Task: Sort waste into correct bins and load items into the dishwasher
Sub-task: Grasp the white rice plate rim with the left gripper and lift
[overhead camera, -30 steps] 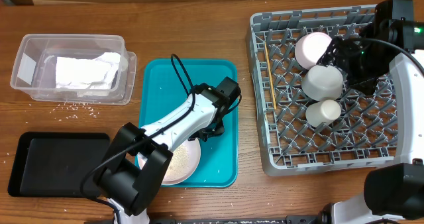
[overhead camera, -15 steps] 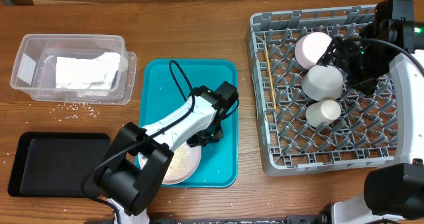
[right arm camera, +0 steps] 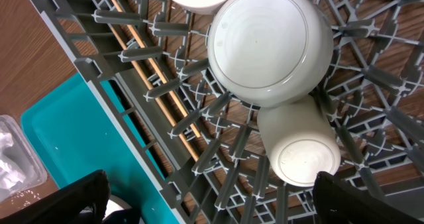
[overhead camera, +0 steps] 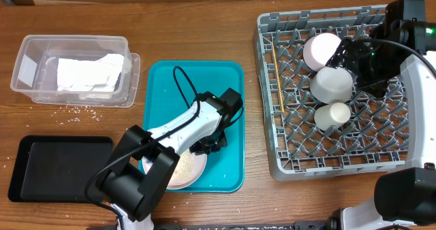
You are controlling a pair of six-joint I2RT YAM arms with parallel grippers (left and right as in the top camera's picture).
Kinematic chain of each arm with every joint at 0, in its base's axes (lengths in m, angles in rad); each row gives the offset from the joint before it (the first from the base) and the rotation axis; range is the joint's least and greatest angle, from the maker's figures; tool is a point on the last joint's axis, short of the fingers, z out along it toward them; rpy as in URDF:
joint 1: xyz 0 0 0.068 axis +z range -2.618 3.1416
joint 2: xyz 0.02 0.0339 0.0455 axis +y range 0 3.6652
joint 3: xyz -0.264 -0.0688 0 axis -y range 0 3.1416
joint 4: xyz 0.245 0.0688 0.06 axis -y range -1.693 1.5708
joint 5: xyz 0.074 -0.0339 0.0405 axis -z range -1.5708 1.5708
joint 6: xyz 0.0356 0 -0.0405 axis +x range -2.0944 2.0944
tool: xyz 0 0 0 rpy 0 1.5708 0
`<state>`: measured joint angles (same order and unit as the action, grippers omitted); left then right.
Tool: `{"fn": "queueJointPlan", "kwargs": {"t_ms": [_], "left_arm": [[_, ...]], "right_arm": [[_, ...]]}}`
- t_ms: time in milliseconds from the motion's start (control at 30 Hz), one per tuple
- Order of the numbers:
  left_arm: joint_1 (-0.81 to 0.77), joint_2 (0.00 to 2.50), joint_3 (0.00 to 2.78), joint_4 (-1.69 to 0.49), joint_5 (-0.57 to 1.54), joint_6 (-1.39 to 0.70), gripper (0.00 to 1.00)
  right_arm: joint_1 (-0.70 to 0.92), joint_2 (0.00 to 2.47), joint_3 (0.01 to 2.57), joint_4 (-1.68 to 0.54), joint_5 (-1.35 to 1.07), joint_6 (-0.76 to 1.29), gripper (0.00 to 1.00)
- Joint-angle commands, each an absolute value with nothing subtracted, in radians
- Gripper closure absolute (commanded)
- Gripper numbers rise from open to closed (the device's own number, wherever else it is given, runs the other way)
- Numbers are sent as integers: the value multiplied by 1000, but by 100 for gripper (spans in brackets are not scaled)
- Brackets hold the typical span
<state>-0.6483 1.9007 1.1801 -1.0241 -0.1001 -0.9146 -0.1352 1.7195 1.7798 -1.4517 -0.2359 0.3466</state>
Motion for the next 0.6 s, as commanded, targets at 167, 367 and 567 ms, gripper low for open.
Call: {"fn": "queueJointPlan", "kwargs": {"t_ms": [167, 367, 567], "left_arm": [[-647, 1911, 1168, -1029, -96, -921, 96], [-647, 1911, 1262, -1154, -151, -925, 96], [-647, 1911, 1419, -1349, -191, -951, 96]], "right_arm": [[-136, 1684, 1781, -1449, -236, 352, 0], [-136, 1684, 1781, -1449, -236, 353, 0], [-136, 1684, 1781, -1449, -236, 353, 0]]}}
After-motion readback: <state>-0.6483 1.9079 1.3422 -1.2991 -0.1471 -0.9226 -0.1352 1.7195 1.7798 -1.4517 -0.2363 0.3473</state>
